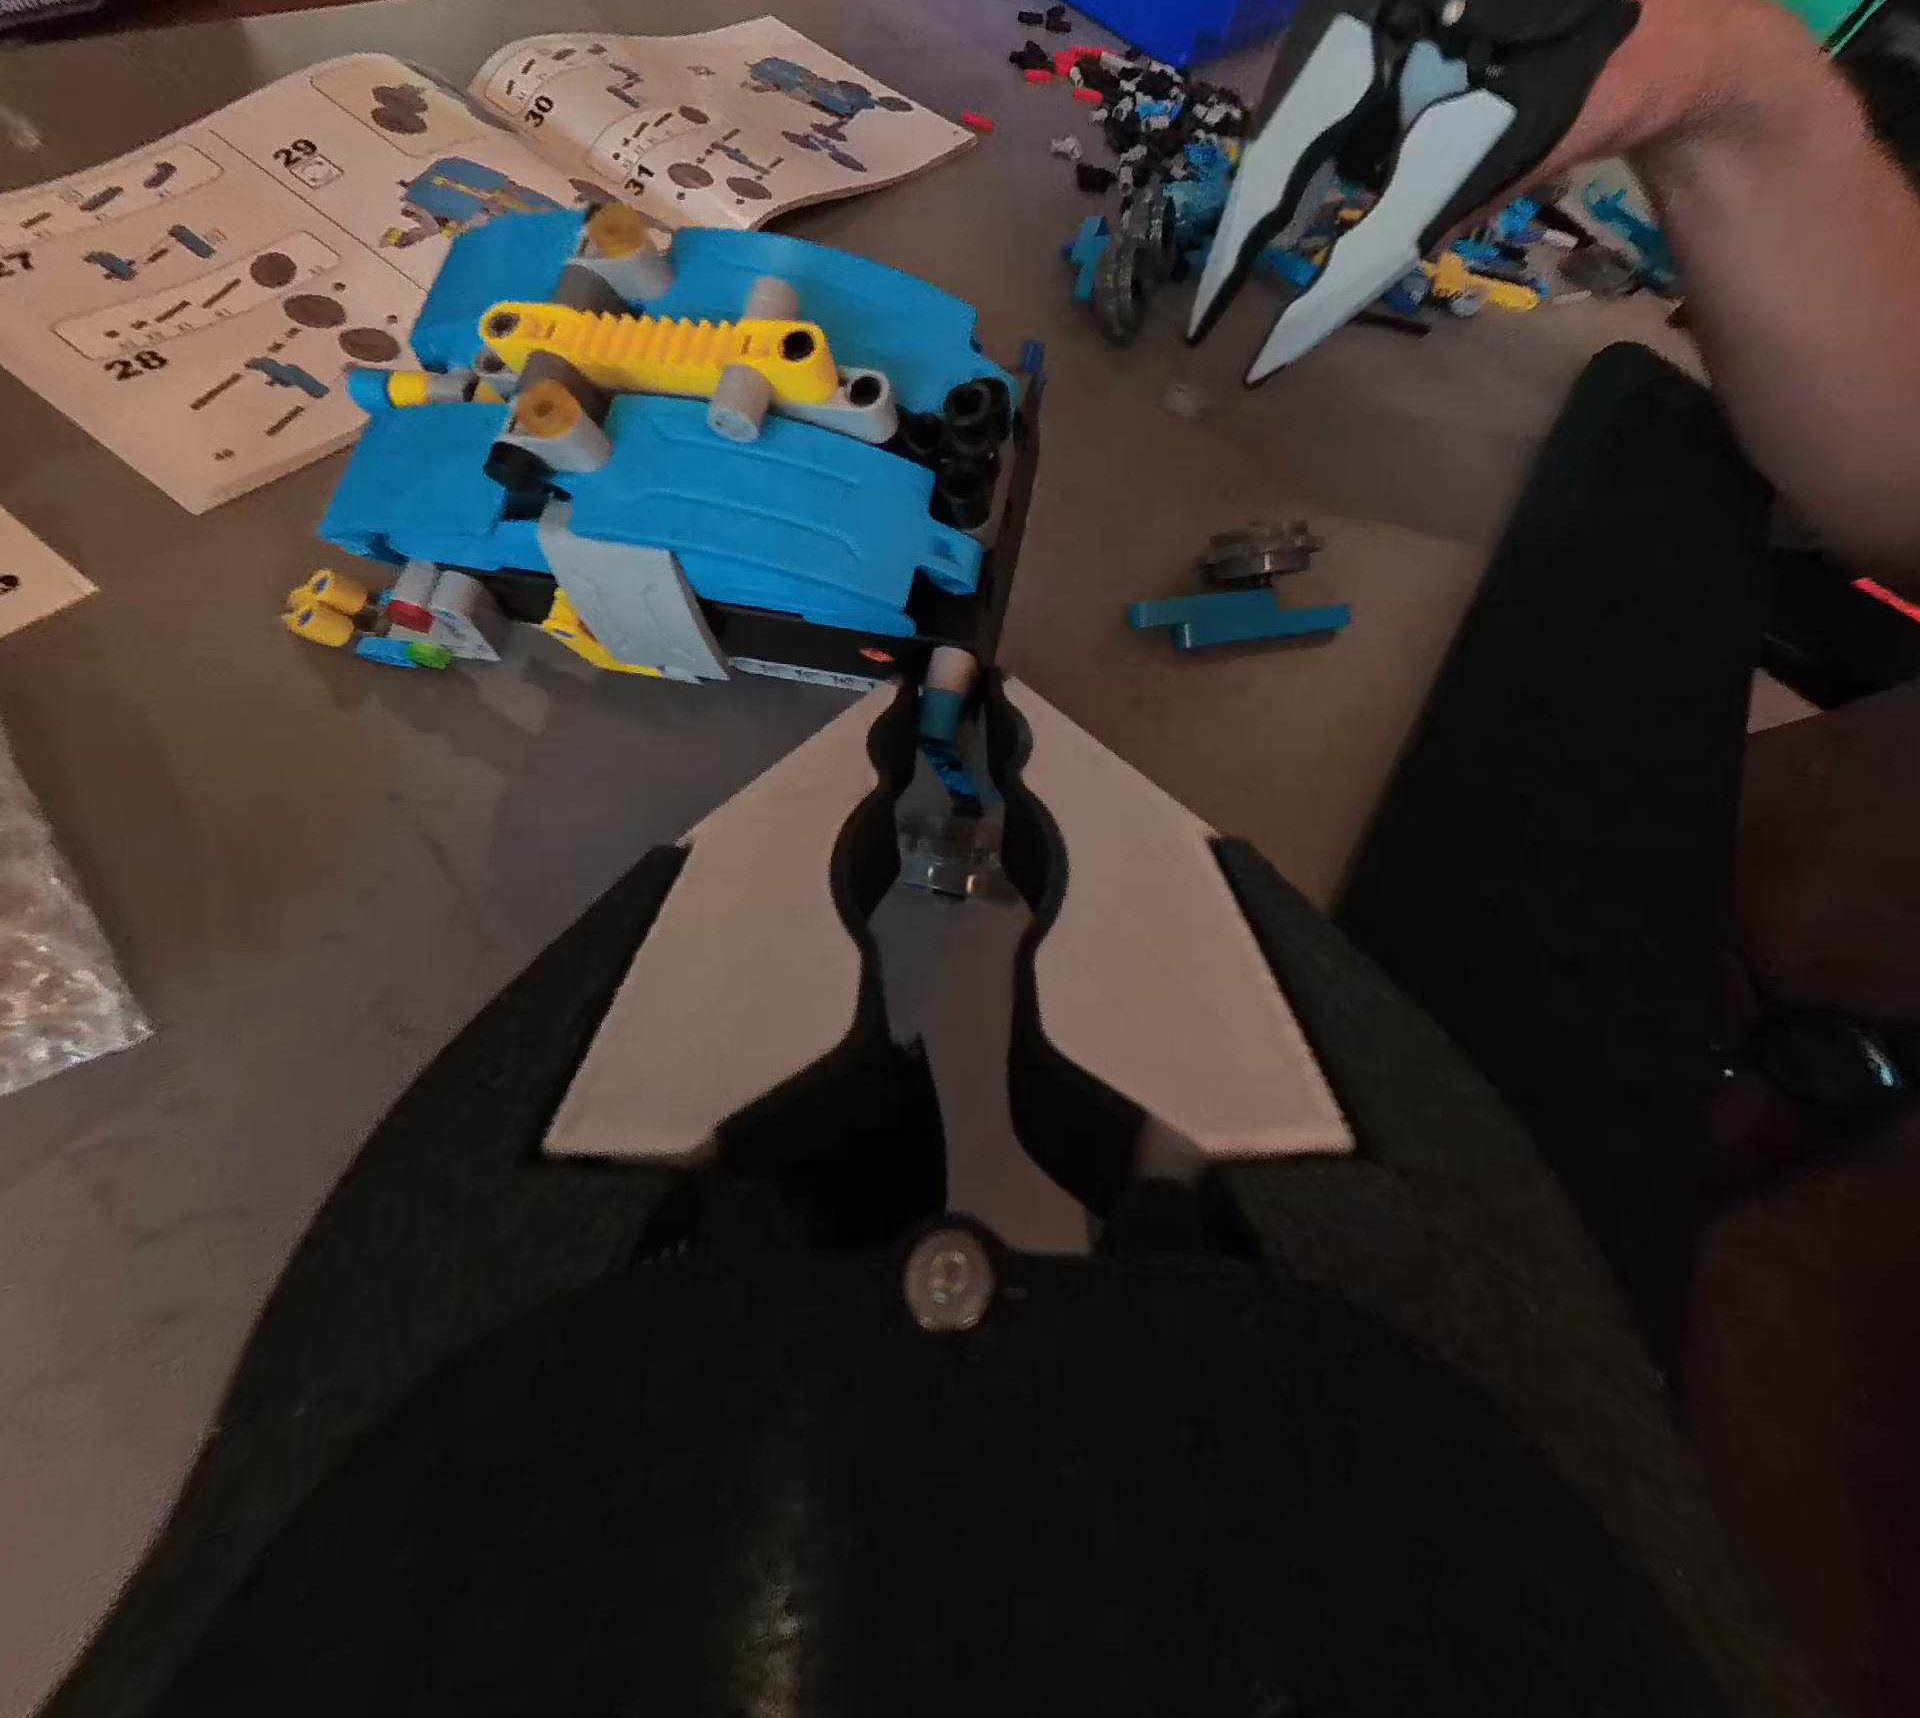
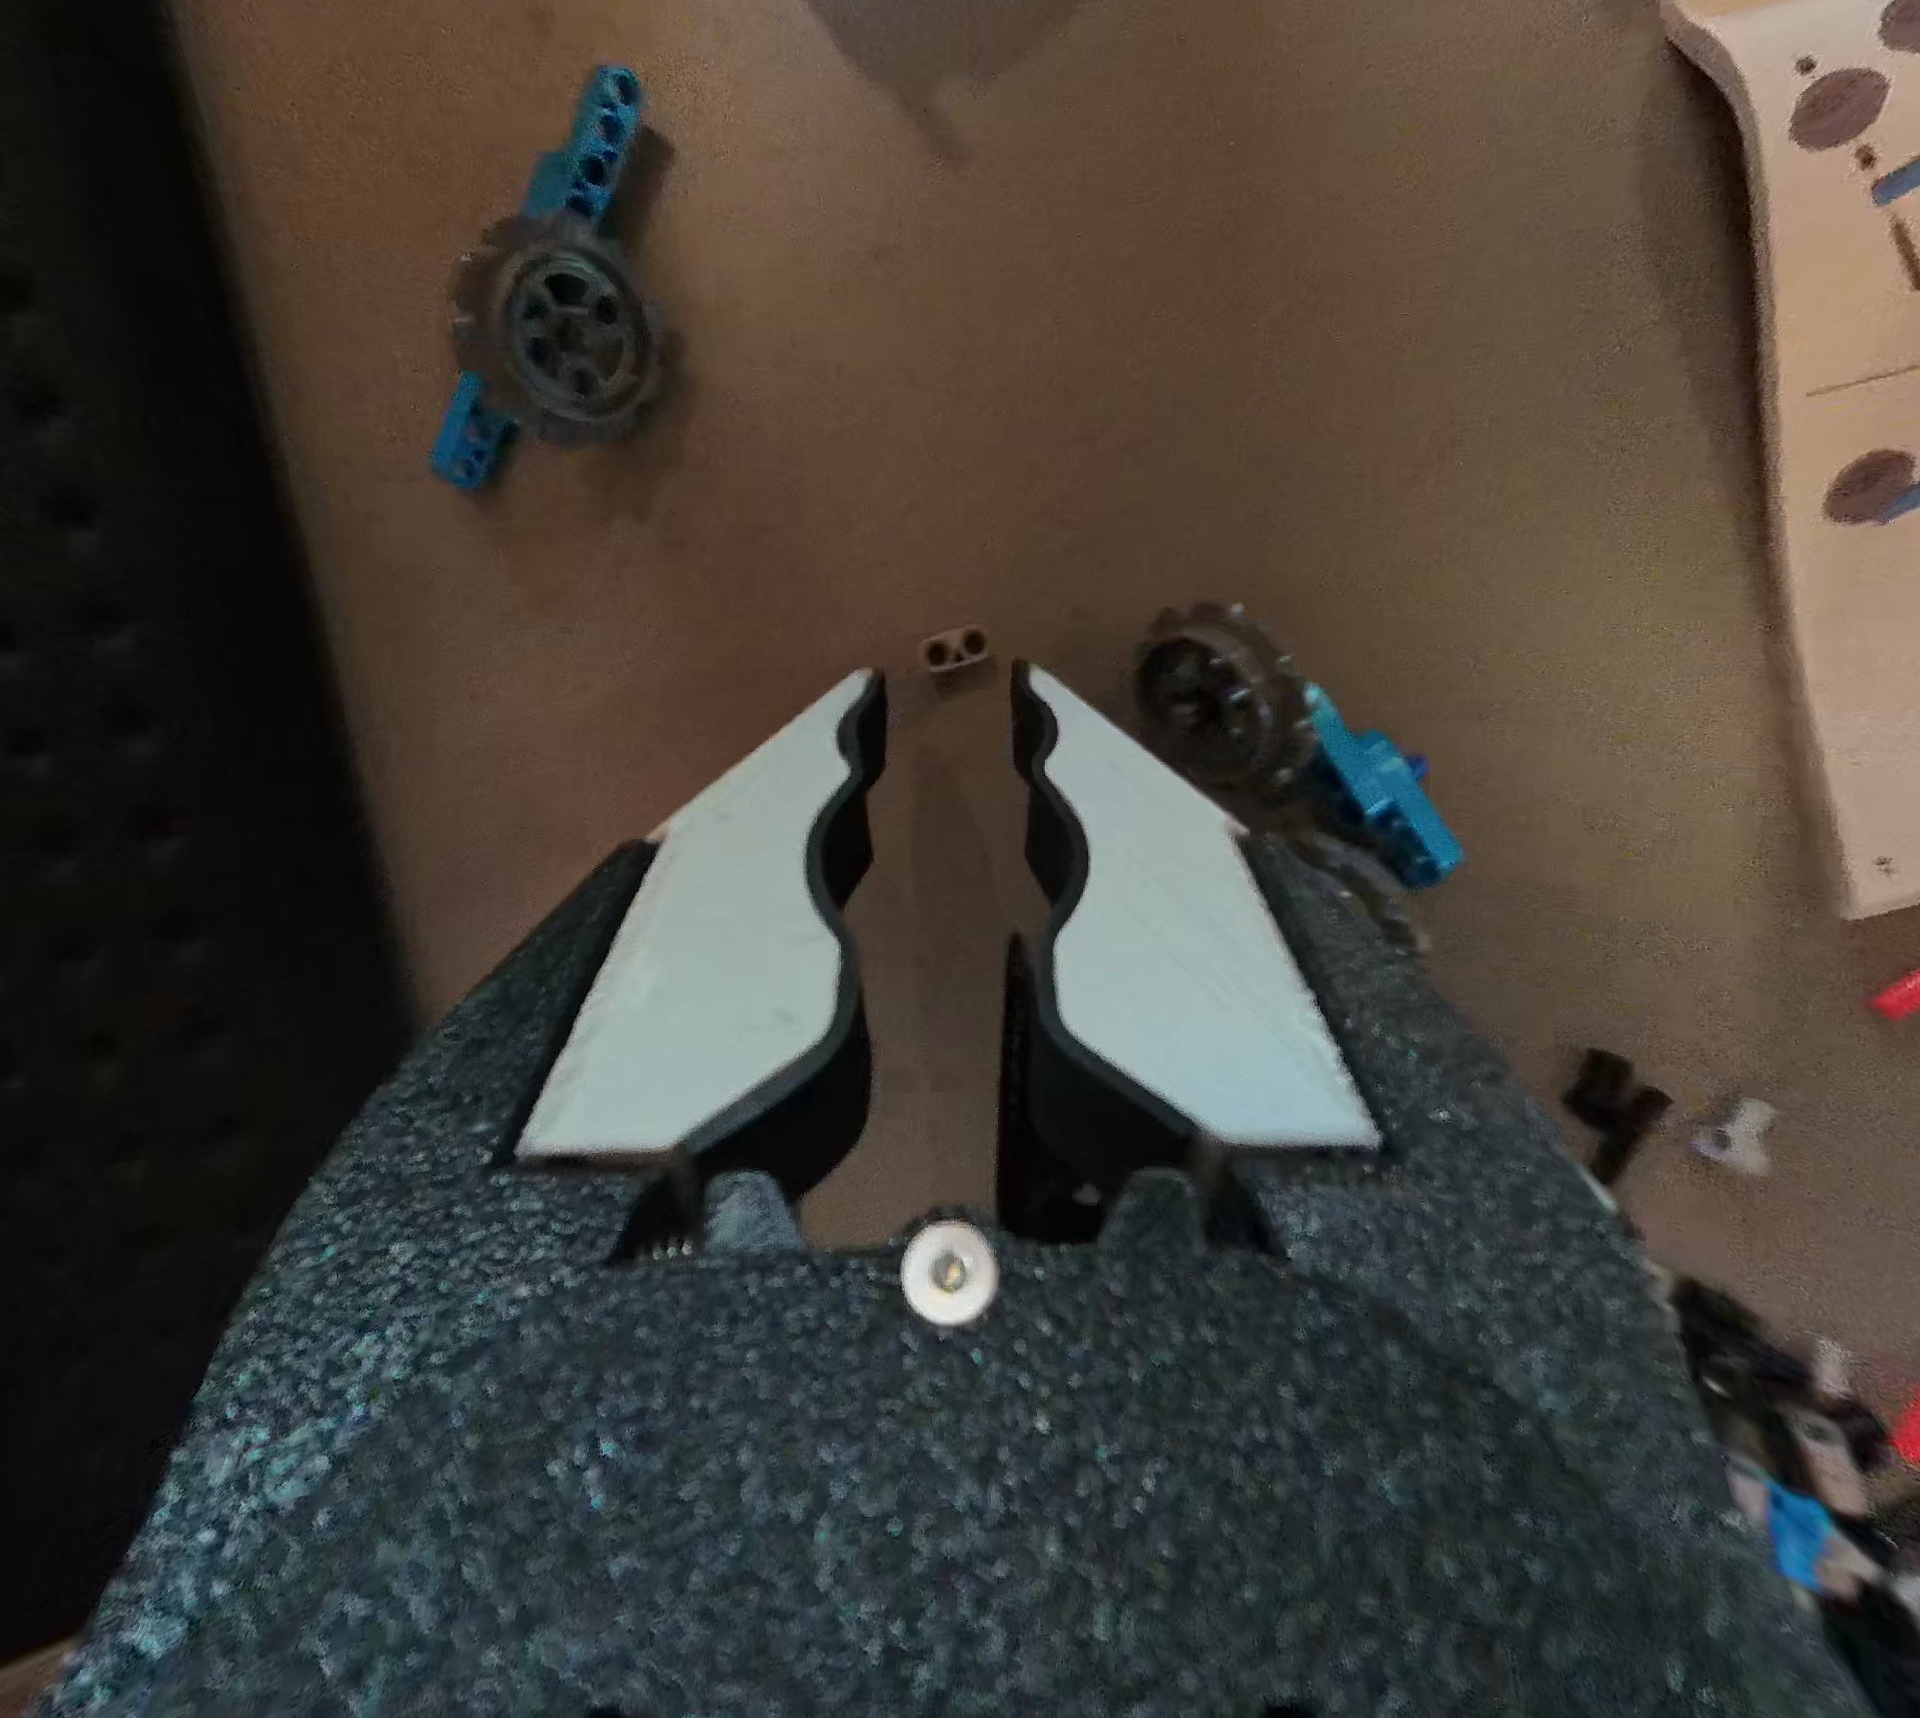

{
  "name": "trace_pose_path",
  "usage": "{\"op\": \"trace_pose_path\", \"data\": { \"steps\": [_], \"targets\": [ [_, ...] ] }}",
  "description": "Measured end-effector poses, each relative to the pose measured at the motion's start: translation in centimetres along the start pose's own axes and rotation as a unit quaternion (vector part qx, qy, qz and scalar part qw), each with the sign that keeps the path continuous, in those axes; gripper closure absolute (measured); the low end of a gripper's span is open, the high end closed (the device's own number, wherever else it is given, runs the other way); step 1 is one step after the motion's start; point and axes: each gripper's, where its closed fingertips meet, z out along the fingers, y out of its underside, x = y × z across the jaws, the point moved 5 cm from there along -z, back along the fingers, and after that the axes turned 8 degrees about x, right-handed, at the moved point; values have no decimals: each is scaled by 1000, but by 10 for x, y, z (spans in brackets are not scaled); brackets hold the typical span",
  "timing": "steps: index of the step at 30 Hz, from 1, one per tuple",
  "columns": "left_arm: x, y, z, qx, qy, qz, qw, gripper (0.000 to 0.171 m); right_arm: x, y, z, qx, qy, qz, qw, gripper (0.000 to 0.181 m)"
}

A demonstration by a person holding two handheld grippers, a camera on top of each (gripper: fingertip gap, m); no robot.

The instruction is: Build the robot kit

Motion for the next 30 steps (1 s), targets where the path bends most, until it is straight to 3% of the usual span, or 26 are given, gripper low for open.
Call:
{"op": "trace_pose_path", "data": {
  "steps": [4, 8, 14, 18, 23, 25, 27, 30],
  "targets": [
    [-2, 2, -1, 18, 26, -42, 999, 161, -3, 5, 6, 58, -9, -6, 998, 158],
    [2, 1, 0, 25, 15, -47, 998, 162, 5, 10, 17, 24, 9, 25, 999, 159],
    [20, -5, 1, 5, -31, -53, 998, 163, -2, 9, 18, 49, 26, 108, 993, 159],
    [27, -4, 10, -6, -35, -70, 997, 165, 1, 9, 19, 65, 56, 156, 984, 168],
    [34, 1, 16, -16, -35, -35, 999, 165, -1, 4, 23, 85, 67, 161, 981, 173],
    [34, 2, 15, -14, -18, -25, 999, 165, -6, -19, 20, 140, 47, 143, 979, 173],
    [34, 3, 13, -15, 11, -21, 1000, 166, -17, -64, 11, 239, -24, 125, 963, 174],
    [31, 5, 9, -24, 59, -4, 998, 166, -35, -116, 9, 313, -145, 33, 938, 174]
  ]
}}
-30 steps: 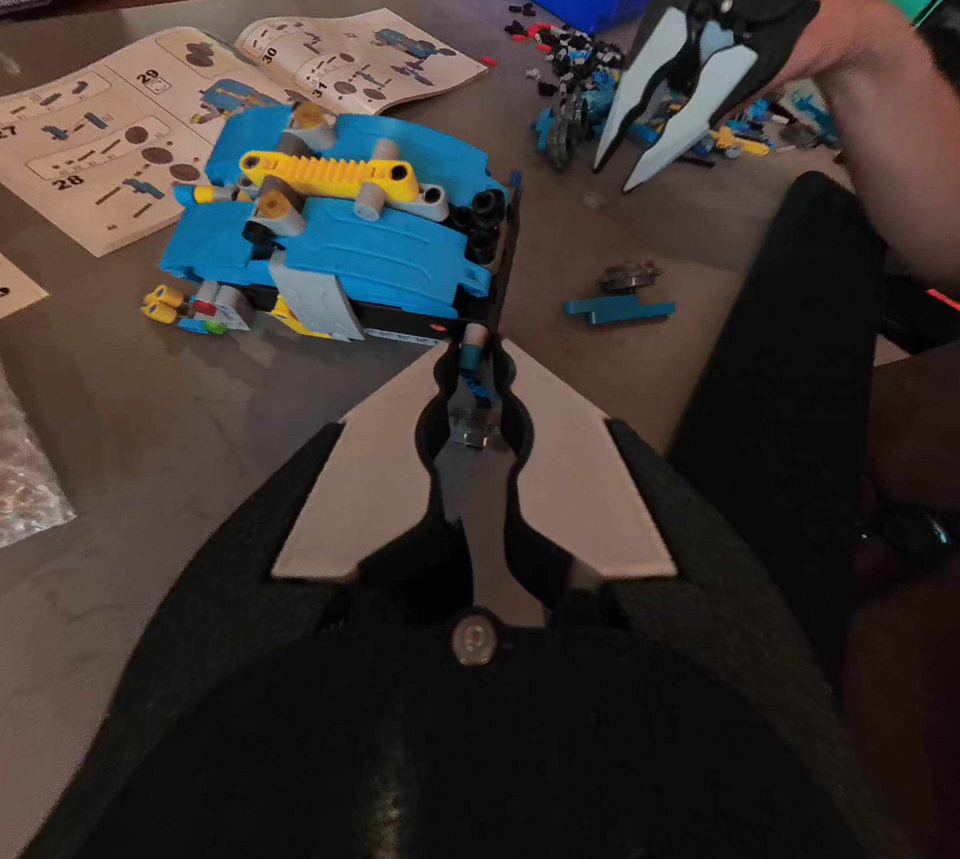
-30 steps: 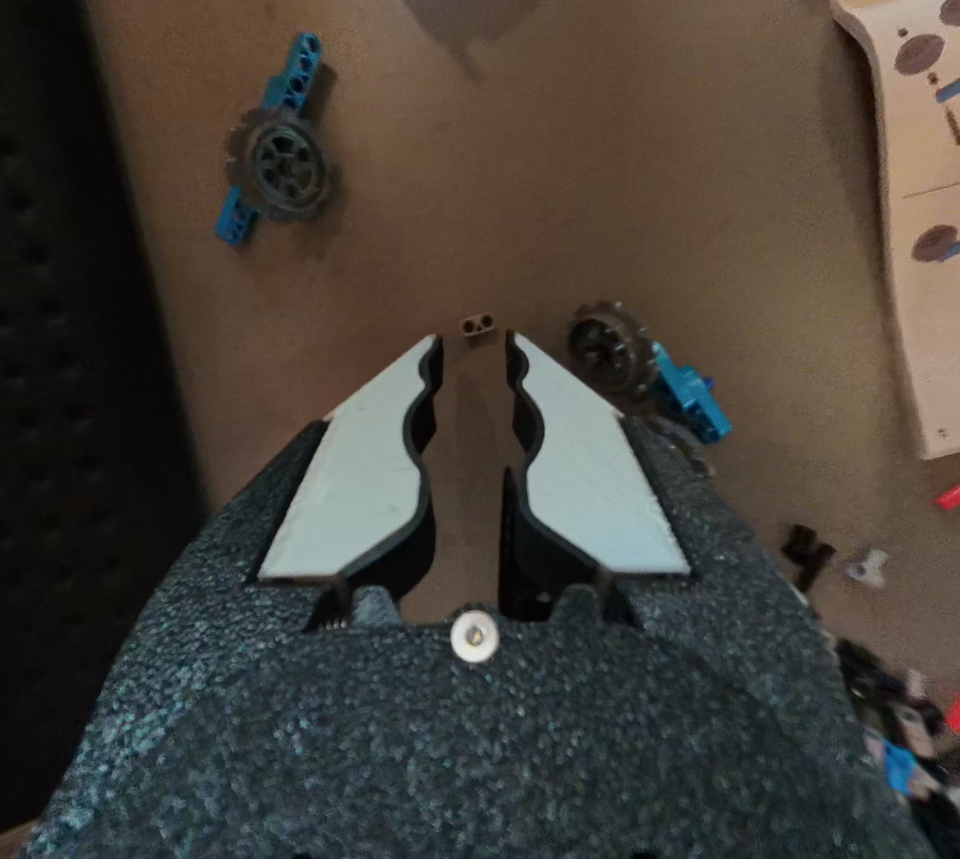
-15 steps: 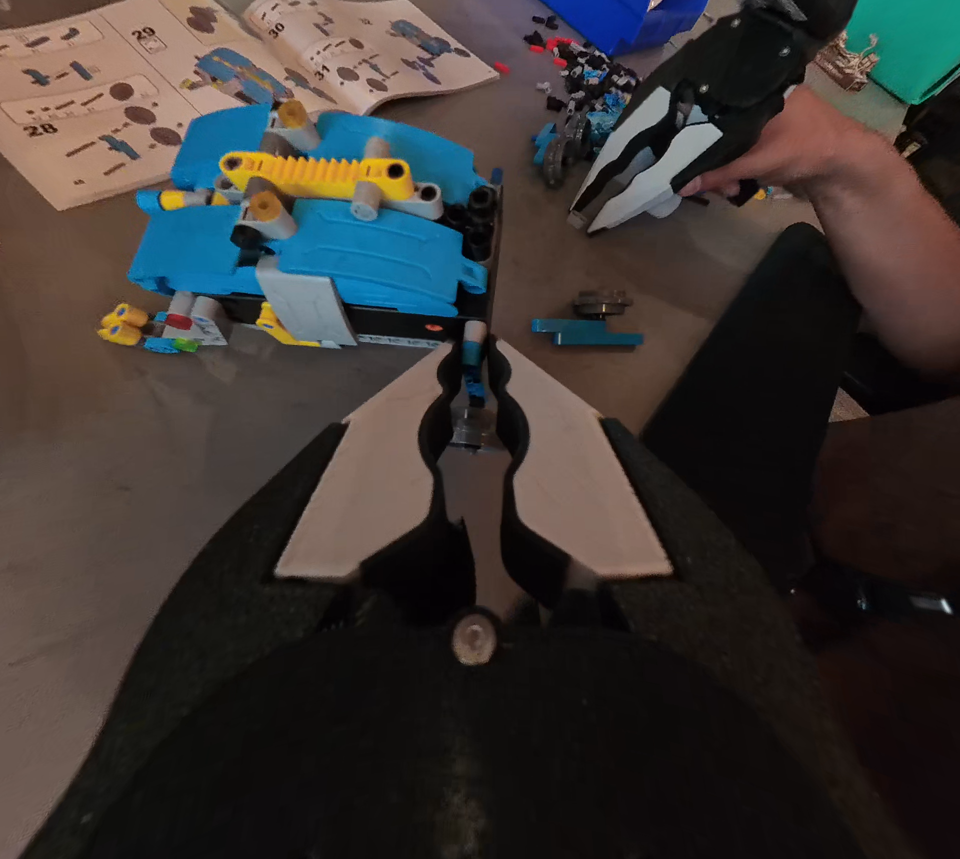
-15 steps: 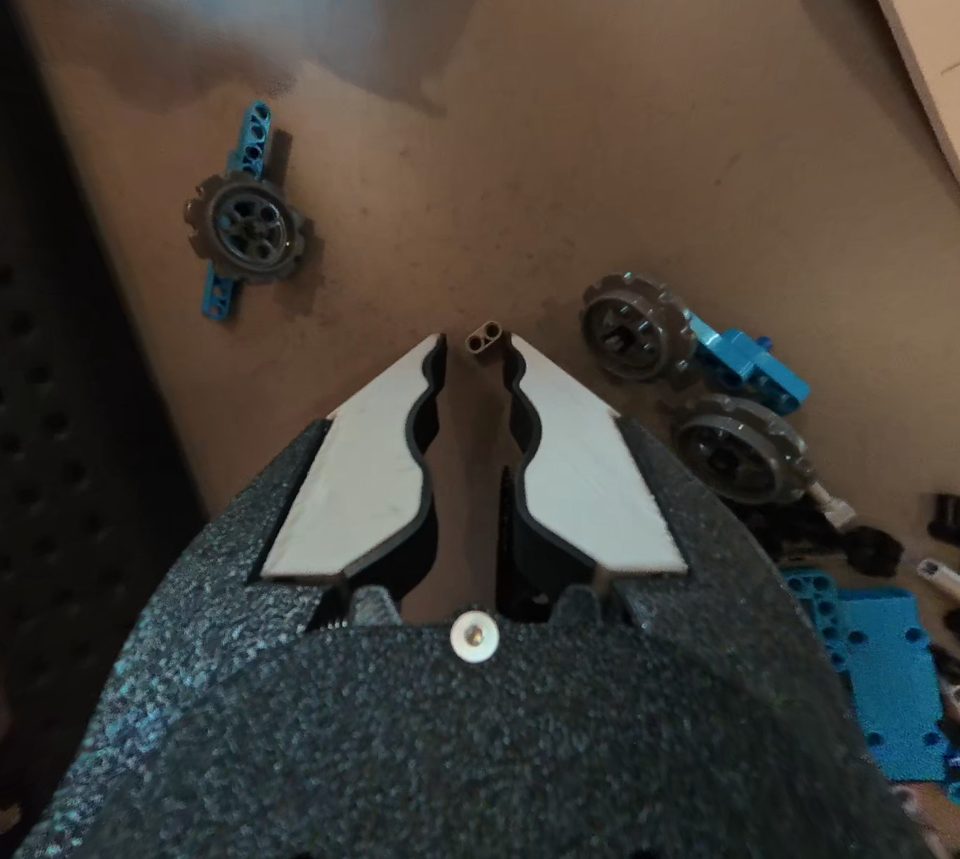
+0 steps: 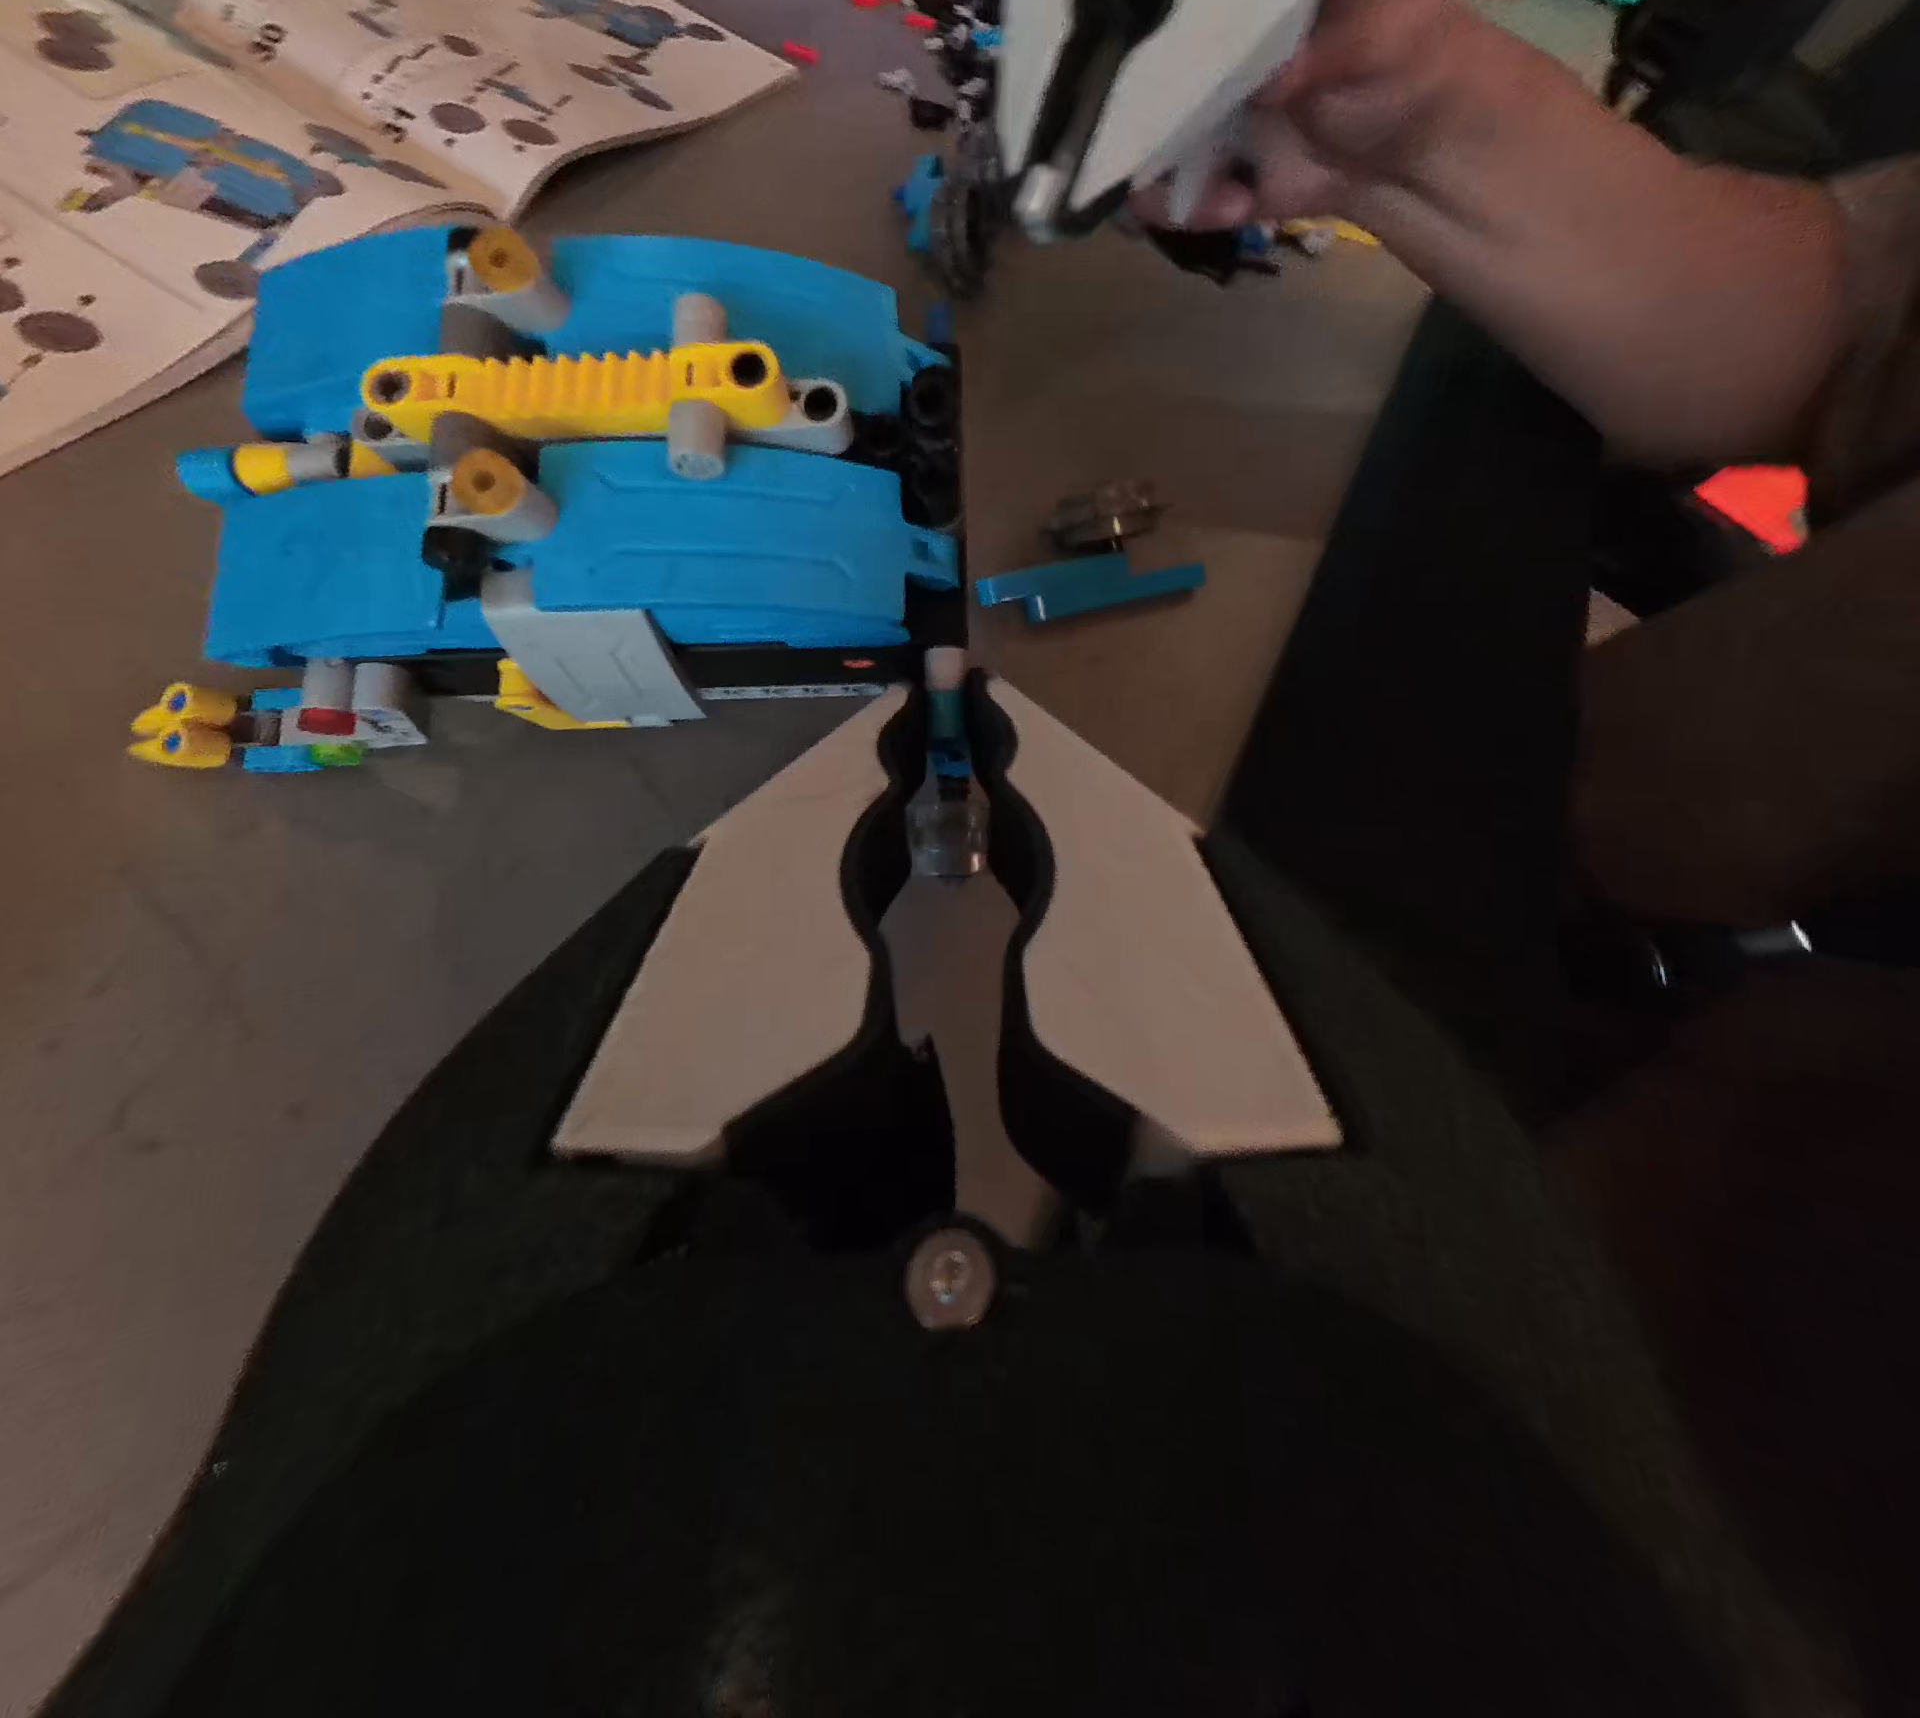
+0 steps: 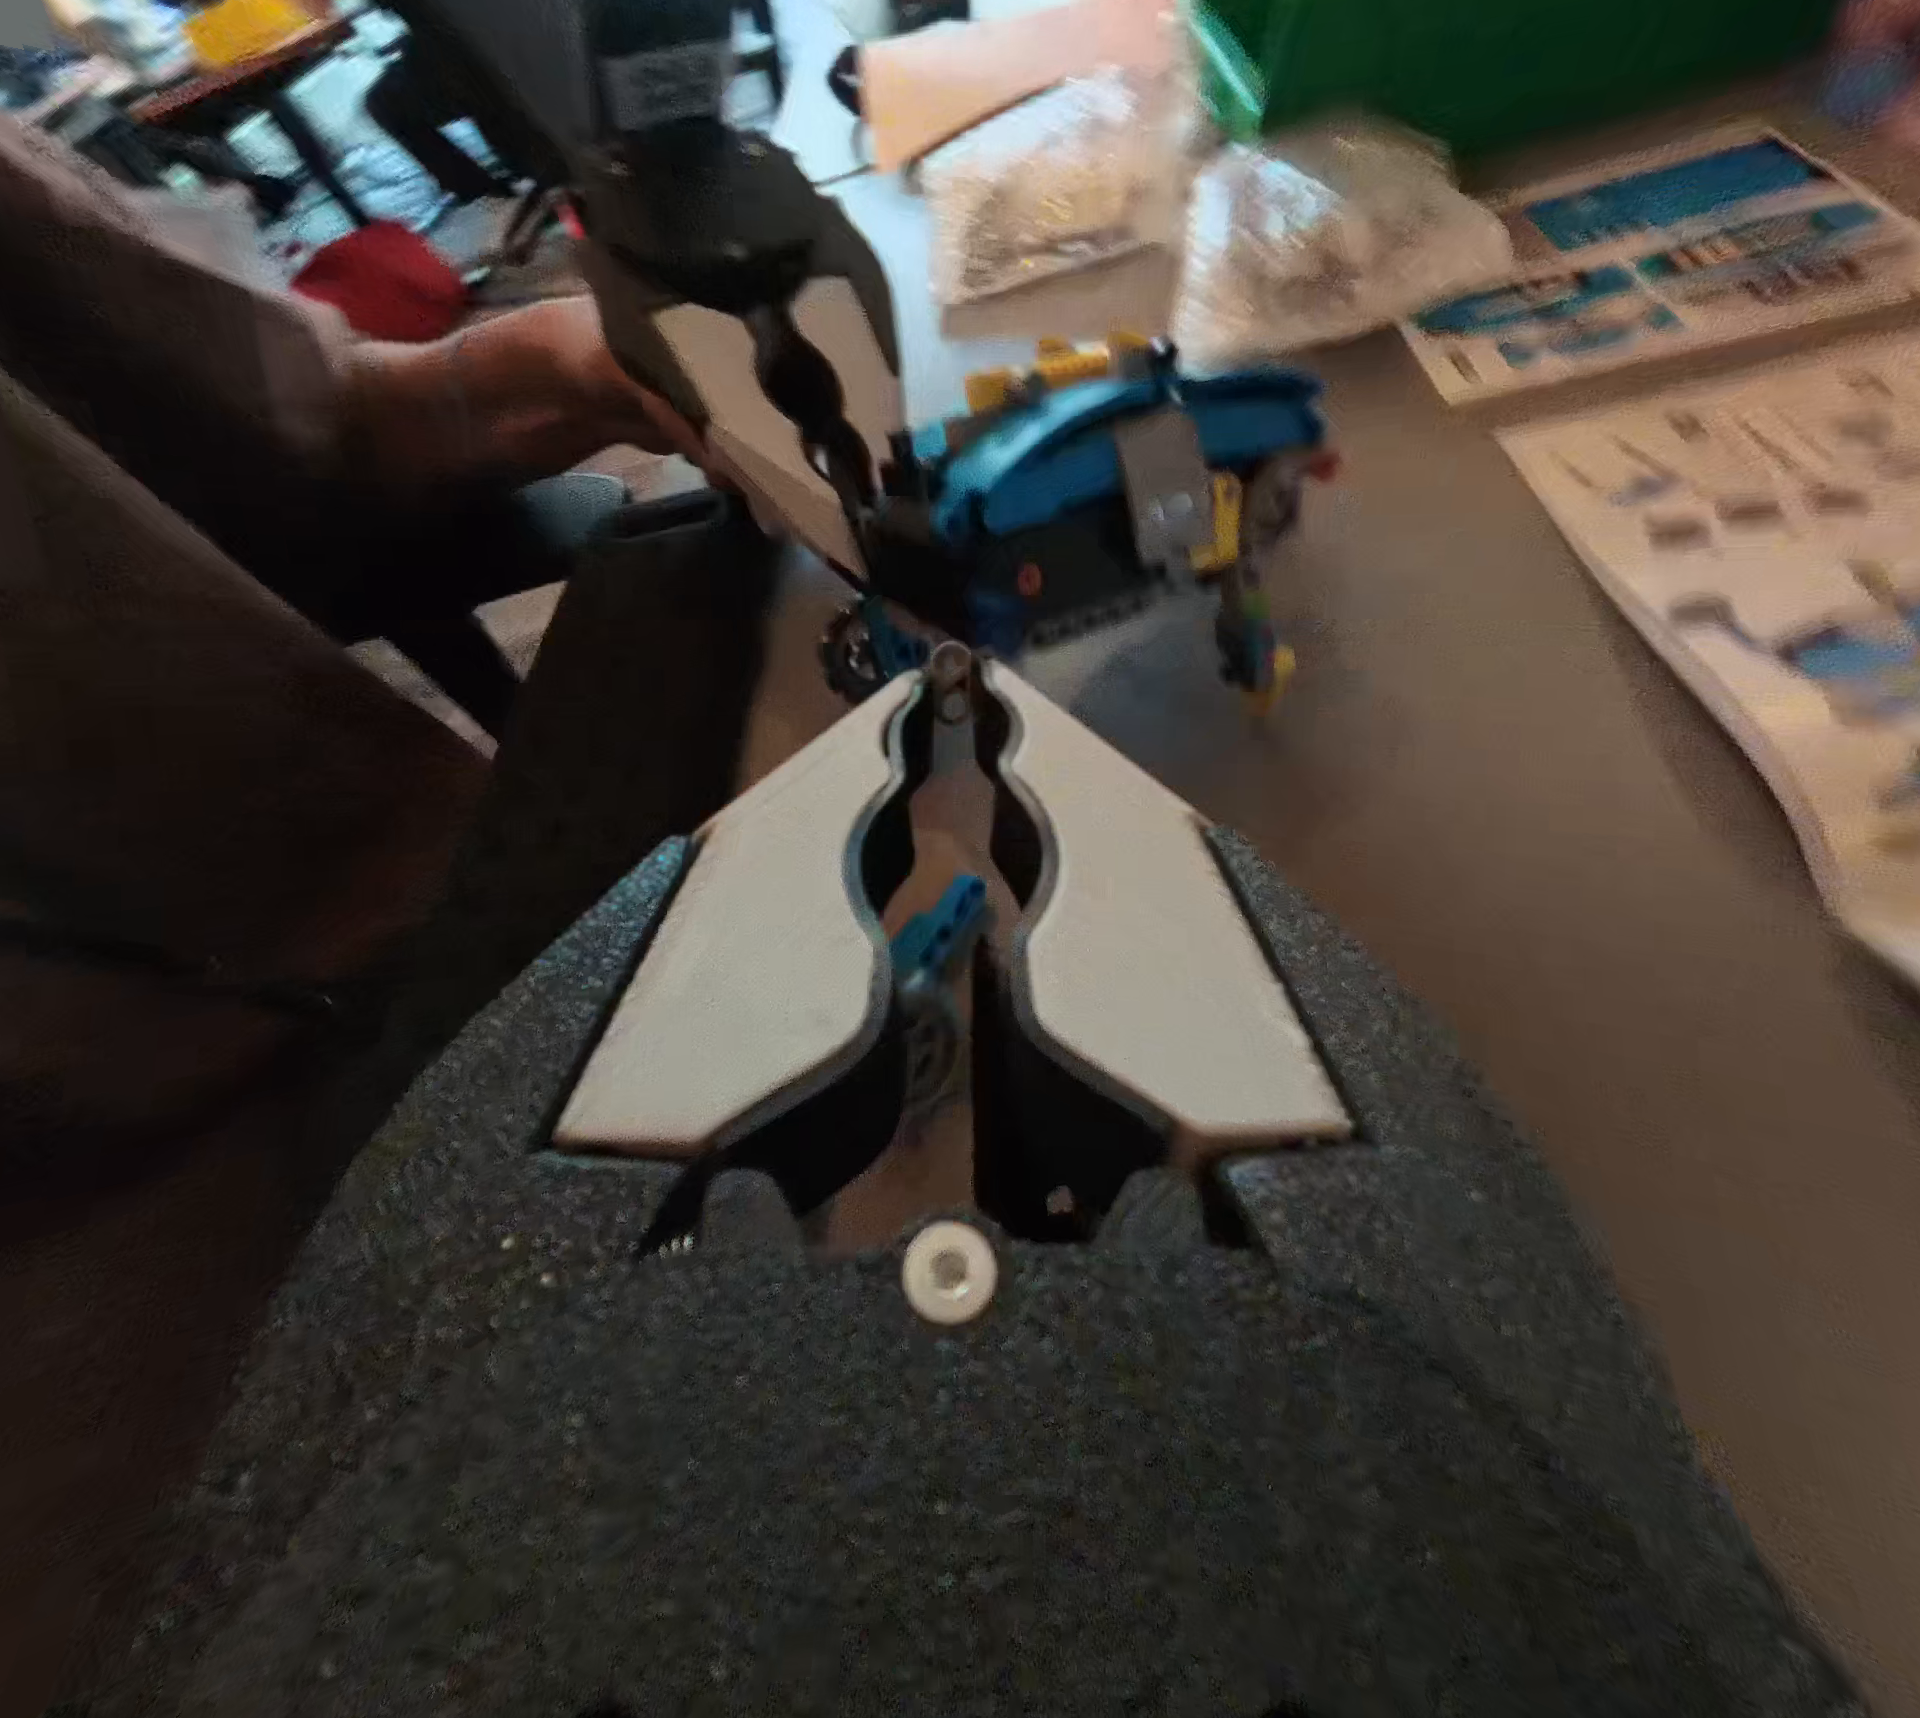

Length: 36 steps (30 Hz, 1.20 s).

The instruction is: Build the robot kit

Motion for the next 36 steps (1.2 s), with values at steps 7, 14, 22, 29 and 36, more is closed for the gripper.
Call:
{"op": "trace_pose_path", "data": {
  "steps": [7, 14, 22, 29, 36],
  "targets": [
    [-11, 1, -3, -4, 58, 1, 998, 165, 19, 0, 33, -3, -100, -16, 995, 174],
    [-13, 2, -4, 3, 66, -6, 998, 165, 18, 5, 34, -16, -116, -18, 993, 174],
    [-14, 1, -3, 4, 61, 1, 998, 166, 27, 9, 35, -32, -168, 53, 984, 174],
    [-15, -2, 0, 7, 50, 8, 999, 167, 34, 7, 38, -45, -206, 86, 974, 174],
    [-12, -2, 3, 4, 49, 18, 999, 167, 27, 14, 44, -38, -205, 76, 975, 174]
  ]
}}
